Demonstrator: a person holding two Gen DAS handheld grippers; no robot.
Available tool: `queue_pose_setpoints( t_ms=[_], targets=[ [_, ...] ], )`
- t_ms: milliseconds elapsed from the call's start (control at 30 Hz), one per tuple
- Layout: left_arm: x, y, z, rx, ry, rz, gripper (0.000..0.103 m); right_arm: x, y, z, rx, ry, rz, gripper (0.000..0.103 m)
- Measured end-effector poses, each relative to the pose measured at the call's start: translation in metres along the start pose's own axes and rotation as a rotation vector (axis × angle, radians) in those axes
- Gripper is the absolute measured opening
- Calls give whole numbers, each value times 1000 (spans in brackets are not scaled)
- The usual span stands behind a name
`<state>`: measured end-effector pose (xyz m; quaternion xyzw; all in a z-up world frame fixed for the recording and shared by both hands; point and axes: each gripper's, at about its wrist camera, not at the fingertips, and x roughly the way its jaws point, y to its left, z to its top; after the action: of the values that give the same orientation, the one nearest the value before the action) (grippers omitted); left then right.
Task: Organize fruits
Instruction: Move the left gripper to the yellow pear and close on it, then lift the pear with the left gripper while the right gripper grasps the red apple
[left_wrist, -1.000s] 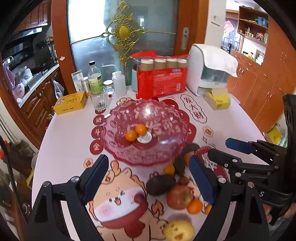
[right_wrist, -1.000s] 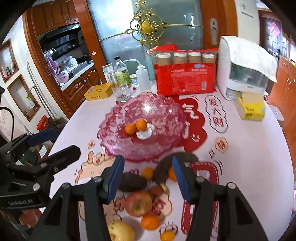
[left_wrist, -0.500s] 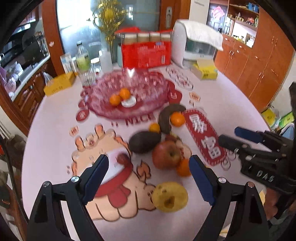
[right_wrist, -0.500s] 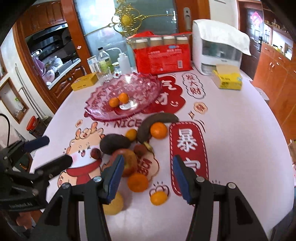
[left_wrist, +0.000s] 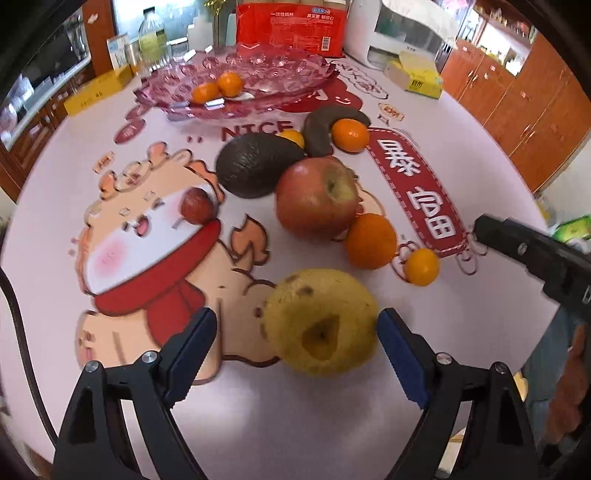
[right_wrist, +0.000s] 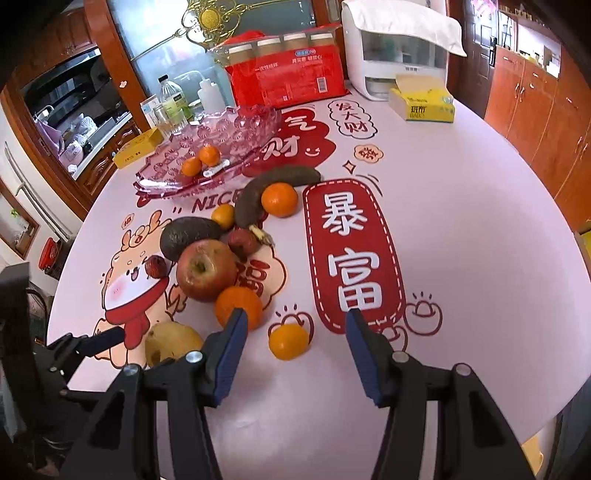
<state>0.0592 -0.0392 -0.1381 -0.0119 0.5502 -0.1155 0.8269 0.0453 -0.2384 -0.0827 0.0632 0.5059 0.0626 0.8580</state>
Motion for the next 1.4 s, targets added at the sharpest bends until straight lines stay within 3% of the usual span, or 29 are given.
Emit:
queue_pose_setpoints(
  t_ms=[300,400,533,1267,1400],
  targets=[
    [21,-9,-6,-3,43,1,88,7,7,-10,-17,25,5,55],
    [21,-8,-7,-11,38,-47,73,10,8,-11,-24,30,6,55],
    [20,-1,-6,-31,33,-36,73,15,12,-10,-33,42,18,55],
    [1,127,-4,-353,-26,168,72,72,86,17,-230,103,87,55],
    [1,140,-4,-388,-33,177,72,79,91,20,-245,93,63,66]
  ],
)
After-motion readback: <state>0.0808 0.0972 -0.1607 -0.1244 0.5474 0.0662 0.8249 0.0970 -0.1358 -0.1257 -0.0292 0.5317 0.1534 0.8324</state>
